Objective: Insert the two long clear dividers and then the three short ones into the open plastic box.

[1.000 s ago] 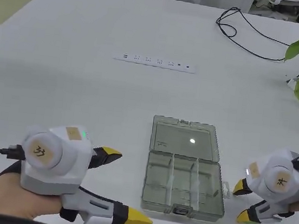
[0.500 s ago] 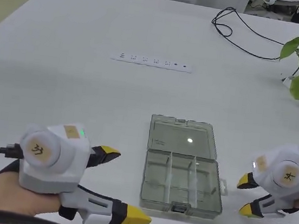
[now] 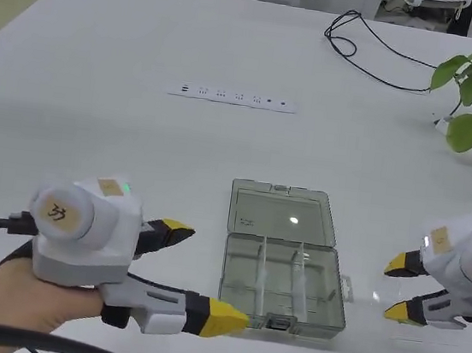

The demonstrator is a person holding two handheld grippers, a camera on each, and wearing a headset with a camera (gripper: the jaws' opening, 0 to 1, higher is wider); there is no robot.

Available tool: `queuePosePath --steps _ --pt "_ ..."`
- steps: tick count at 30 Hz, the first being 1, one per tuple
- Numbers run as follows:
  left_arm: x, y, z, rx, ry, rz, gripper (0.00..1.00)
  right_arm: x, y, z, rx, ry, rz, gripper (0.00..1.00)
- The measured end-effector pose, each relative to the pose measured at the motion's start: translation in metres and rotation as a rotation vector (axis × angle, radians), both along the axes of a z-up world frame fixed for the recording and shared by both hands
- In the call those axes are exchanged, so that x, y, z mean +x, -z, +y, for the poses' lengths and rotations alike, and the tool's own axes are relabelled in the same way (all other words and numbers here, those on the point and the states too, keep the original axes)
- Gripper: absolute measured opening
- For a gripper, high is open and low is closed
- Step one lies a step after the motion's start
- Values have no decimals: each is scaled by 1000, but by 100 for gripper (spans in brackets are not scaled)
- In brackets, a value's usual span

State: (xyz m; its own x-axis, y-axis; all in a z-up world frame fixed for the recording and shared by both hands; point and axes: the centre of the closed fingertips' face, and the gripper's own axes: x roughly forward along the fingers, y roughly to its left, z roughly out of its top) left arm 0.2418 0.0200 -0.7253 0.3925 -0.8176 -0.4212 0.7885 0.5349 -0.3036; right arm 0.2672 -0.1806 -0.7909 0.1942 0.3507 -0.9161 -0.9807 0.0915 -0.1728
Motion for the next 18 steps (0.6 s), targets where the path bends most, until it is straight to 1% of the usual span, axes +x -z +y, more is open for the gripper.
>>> queuePosePath --steps 3,6,7,9,12,13,14,15,16,17,18 --pt "2 -6 -5 -29 -9 10 85 -1 -10 6 15 4 -23 33" --pt "4 -15 -12 -77 -21 40 81 -3 -19 13 33 8 -42 33" --pt "5 -15 -13 -80 -22 41 80 -4 -23 16 39 8 -49 33" --pt "6 -20 -17 -104 -32 57 79 -7 -30 23 54 4 -62 33" --pt "7 -26 -24 -153 -47 114 73 -9 -39 32 72 -1 -79 33" --pt "8 -28 -25 -161 -47 116 71 -10 -42 35 77 -4 -83 33" --pt "9 -29 -27 -171 -49 126 70 -11 -46 40 83 -10 -91 33" --pt "10 -30 -29 -182 -51 139 68 -12 -49 43 86 -14 -95 33" --pt "9 -30 -31 -190 -56 162 66 -13 -52 46 89 -18 -101 33" --pt "9 -31 -33 -208 -57 181 64 -15 -56 50 93 -23 -106 33" --pt "10 -33 -35 -218 -59 184 62 -16 -59 53 98 -28 -112 33"
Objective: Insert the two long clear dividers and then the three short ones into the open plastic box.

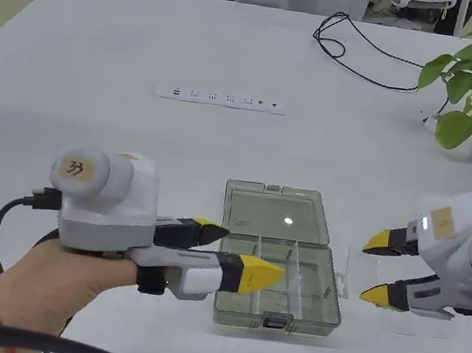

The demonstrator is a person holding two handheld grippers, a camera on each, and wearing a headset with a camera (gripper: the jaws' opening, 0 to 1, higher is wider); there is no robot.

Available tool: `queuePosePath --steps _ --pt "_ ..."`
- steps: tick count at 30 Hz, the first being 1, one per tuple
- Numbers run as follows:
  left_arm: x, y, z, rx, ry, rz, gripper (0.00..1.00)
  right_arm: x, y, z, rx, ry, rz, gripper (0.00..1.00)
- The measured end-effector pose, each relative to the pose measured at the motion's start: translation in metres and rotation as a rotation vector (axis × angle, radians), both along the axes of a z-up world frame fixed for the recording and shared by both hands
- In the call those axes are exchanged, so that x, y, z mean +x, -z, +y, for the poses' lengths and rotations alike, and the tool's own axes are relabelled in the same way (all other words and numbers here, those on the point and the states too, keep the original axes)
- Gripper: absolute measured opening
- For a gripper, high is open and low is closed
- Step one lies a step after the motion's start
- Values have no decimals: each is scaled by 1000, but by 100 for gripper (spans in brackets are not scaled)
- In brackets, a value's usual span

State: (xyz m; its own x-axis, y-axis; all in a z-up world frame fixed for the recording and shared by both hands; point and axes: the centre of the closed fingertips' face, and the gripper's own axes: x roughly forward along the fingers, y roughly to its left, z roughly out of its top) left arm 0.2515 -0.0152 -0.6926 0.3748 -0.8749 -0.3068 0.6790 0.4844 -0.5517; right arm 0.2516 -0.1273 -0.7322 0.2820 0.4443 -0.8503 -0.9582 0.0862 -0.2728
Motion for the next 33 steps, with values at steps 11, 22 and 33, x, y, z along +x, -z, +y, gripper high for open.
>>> queuePosePath --steps 11,22,33 --pt "-8 -10 -25 -85 28 111 47 -12 -29 31 45 -30 -36 33" --pt "-17 -14 -49 -135 72 188 33 -22 -49 51 68 -63 -64 33" --pt "-23 -13 -57 -151 103 225 19 -30 -56 60 64 -95 -81 33"
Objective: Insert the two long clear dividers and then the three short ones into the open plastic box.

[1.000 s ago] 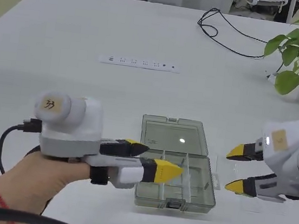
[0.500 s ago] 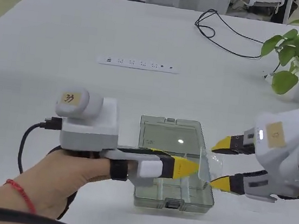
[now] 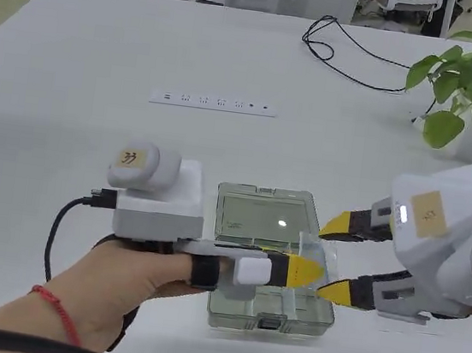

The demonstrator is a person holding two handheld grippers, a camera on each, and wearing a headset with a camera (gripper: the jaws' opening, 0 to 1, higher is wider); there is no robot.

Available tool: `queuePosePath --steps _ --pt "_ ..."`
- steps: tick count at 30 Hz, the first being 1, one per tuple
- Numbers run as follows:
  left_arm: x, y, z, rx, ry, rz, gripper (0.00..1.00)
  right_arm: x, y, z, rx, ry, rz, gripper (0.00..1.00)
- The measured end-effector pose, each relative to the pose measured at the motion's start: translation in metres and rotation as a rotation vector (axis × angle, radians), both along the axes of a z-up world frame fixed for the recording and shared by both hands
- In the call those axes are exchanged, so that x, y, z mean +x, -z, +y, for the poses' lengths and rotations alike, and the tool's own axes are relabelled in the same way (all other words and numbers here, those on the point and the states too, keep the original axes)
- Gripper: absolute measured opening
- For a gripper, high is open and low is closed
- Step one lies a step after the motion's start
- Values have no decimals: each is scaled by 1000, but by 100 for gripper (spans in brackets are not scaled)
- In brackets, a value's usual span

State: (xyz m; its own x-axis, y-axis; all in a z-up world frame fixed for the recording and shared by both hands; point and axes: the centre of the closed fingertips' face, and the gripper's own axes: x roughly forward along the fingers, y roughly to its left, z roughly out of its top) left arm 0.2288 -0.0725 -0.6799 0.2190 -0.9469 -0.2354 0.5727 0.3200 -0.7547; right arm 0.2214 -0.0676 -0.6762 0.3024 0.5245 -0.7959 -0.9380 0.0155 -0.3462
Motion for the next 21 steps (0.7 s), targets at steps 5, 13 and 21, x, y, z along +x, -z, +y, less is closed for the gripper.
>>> queuePosePath --steps 5,13,21 --pt "-3 -1 -2 -7 11 4 14 -2 -1 1 -9 -8 -5 33" --pt "-6 -1 -4 -11 33 6 4 -4 0 1 -17 -10 -5 33" --pt "-6 -1 -5 -16 36 11 0 -4 0 1 -24 -15 -7 33"
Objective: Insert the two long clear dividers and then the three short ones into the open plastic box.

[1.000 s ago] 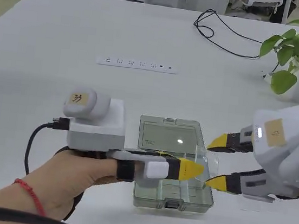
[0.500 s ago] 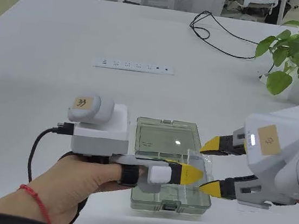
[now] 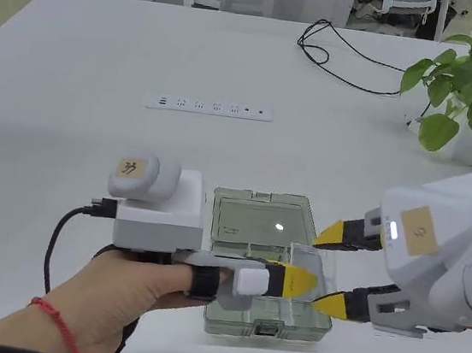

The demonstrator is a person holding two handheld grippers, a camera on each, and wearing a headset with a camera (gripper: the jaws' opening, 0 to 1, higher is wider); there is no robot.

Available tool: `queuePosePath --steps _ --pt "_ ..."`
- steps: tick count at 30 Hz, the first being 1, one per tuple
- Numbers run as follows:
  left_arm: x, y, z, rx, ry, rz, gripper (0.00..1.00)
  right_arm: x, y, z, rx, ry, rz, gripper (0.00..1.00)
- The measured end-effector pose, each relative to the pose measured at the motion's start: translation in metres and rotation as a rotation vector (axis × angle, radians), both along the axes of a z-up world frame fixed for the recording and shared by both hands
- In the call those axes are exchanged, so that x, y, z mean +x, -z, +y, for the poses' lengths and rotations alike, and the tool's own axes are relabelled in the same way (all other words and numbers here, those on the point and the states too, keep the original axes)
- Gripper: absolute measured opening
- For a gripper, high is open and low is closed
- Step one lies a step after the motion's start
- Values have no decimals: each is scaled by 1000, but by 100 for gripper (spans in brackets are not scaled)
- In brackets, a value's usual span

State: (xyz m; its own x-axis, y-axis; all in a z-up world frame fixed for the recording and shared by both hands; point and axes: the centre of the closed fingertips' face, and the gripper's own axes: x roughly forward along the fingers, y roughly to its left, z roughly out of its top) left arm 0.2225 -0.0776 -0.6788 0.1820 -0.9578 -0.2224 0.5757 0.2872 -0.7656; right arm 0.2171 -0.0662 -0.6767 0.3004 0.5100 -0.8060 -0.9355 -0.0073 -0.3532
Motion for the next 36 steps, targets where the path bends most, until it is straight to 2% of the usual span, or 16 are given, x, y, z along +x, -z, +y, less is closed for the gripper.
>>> queuePosePath --steps 7,13,14,15,17,19,22,24,25,28,30,31,32,34,35,36 --pt "-1 0 0 -14 -4 20 0 -1 1 1 -8 -8 -5 33" --pt "-1 1 0 -12 -15 22 0 0 2 1 -13 -10 -11 33" --pt "-1 2 0 -10 -18 23 0 0 2 2 -11 -9 -10 34" --pt "0 3 1 0 -15 7 0 0 1 2 -4 -7 -11 33" --pt "0 2 1 -3 -18 16 0 1 -1 4 6 -2 -10 34" --pt "0 3 1 4 -15 7 0 2 -5 4 17 -1 -11 35" --pt "-1 4 2 21 -3 -42 0 4 -10 4 49 10 14 35" --pt "-3 5 3 43 31 -120 0 6 -15 4 87 26 44 35" --pt "-5 6 3 62 52 -172 0 6 -17 3 98 28 55 34" --pt "-12 7 3 77 104 -258 0 6 -23 2 125 23 101 31" --pt "-16 6 4 90 138 -332 0 4 -25 3 147 14 143 29" --pt "-17 7 4 98 152 -371 0 -2 -25 3 156 -4 194 27" --pt "-17 7 5 105 164 -406 0 -4 -26 4 161 -14 218 25" --pt "-22 8 6 116 196 -455 0 -1 -27 2 182 -21 253 24" --pt "-24 6 6 114 206 -490 0 -6 -28 3 195 -29 305 22" --pt "-25 6 7 116 214 -506 0 -8 -29 2 201 -30 336 20"
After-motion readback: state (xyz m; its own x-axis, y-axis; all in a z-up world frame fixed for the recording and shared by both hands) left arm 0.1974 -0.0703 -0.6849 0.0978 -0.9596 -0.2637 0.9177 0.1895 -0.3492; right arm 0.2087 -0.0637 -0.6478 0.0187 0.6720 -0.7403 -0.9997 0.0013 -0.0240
